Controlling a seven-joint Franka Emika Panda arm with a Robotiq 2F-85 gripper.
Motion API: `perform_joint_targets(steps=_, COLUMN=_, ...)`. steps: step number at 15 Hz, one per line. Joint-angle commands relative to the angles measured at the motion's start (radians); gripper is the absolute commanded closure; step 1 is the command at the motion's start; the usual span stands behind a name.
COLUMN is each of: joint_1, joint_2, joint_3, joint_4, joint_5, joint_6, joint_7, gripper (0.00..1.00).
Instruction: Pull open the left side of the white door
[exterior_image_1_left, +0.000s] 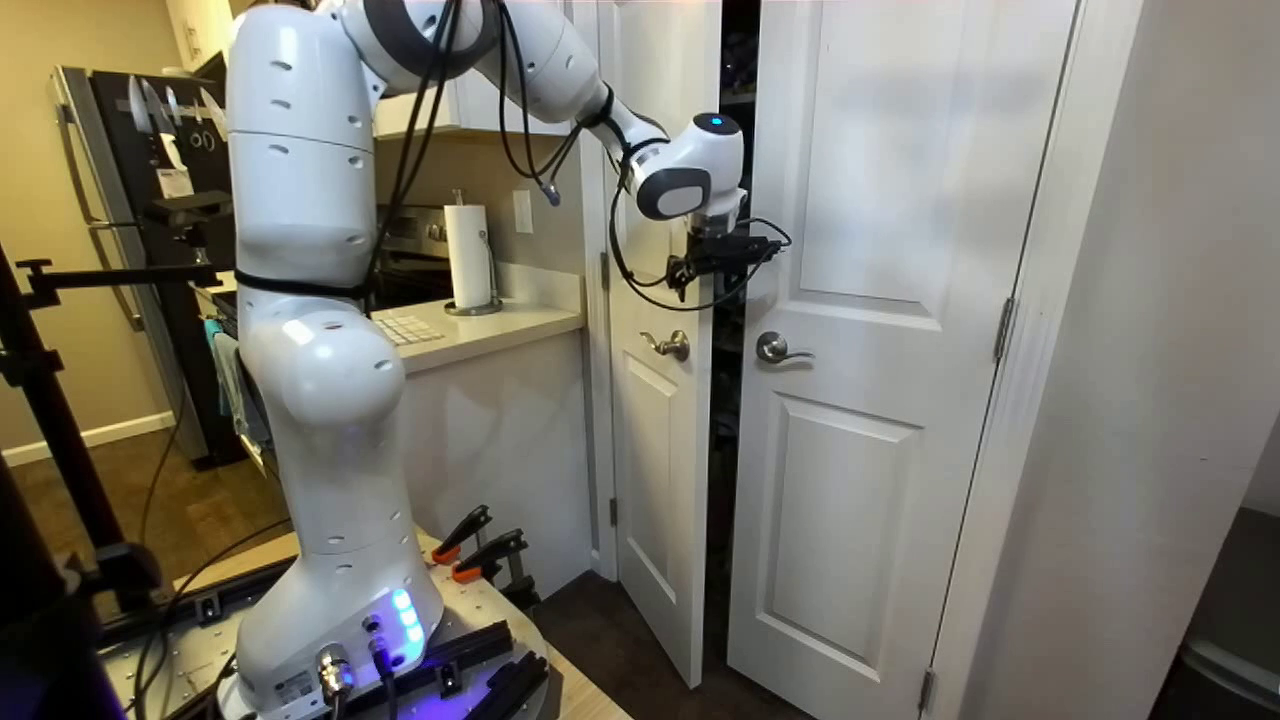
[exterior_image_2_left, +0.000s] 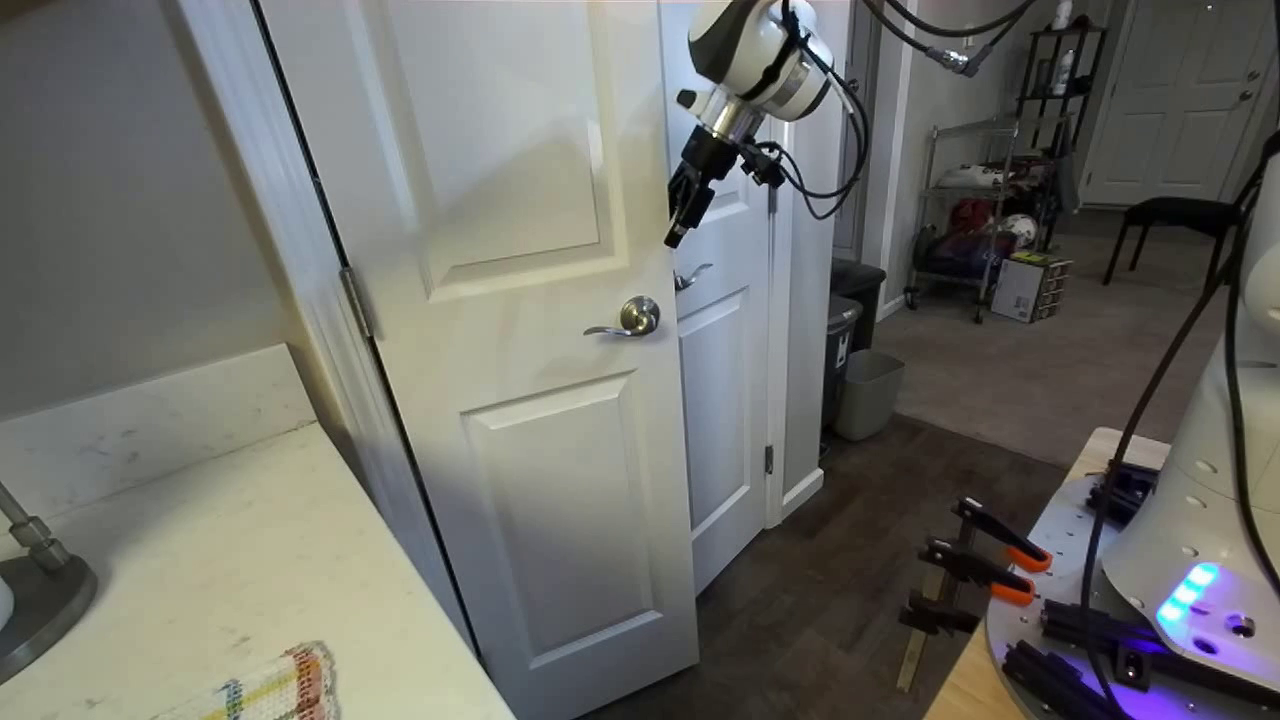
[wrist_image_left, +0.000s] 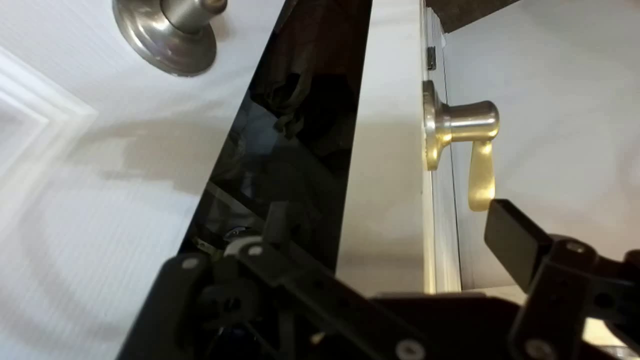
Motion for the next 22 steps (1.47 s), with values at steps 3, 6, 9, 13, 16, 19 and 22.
perform_joint_targets(steps=3, joint_1=0.002, joint_2=0.028, joint_3=0.007, joint_4=0.043, joint_5=-0.001, joint_6=-0.064, joint_7=0.099, gripper=0.00)
perform_joint_targets(steps=6, joint_1=0.005, joint_2=0.024, joint_3=0.004, joint_4=0.048, joint_5=-0.027, joint_6=-0.112, joint_7=0.157, gripper=0.00)
perform_joint_targets(steps=9, joint_1=0.004, joint_2=0.019, joint_3=0.006, joint_4=0.051, joint_5=-0.017, joint_6=-0.160, joint_7=0.198, gripper=0.00)
perform_joint_targets(steps=13, joint_1=0.007, joint_2=0.018, joint_3=0.006, joint_4=0.050, joint_5=-0.012, joint_6=-0.203, joint_7=0.251, gripper=0.00)
perform_joint_targets(steps=16, joint_1=0.006, joint_2=0.015, joint_3=0.004, joint_4=0.044, joint_5=-0.007, joint_6=-0.230, joint_7=0.278, gripper=0.00)
perform_joint_targets(steps=19, joint_1=0.005, joint_2=0.012, joint_3=0.002, joint_4=0.037, joint_5=-0.001, joint_6=-0.252, joint_7=0.298, gripper=0.00)
perform_joint_targets(steps=22, joint_1=0.005, joint_2=0.007, joint_3=0.000, joint_4=0.028, joint_5=0.007, joint_6=-0.276, joint_7=0.318, gripper=0.00)
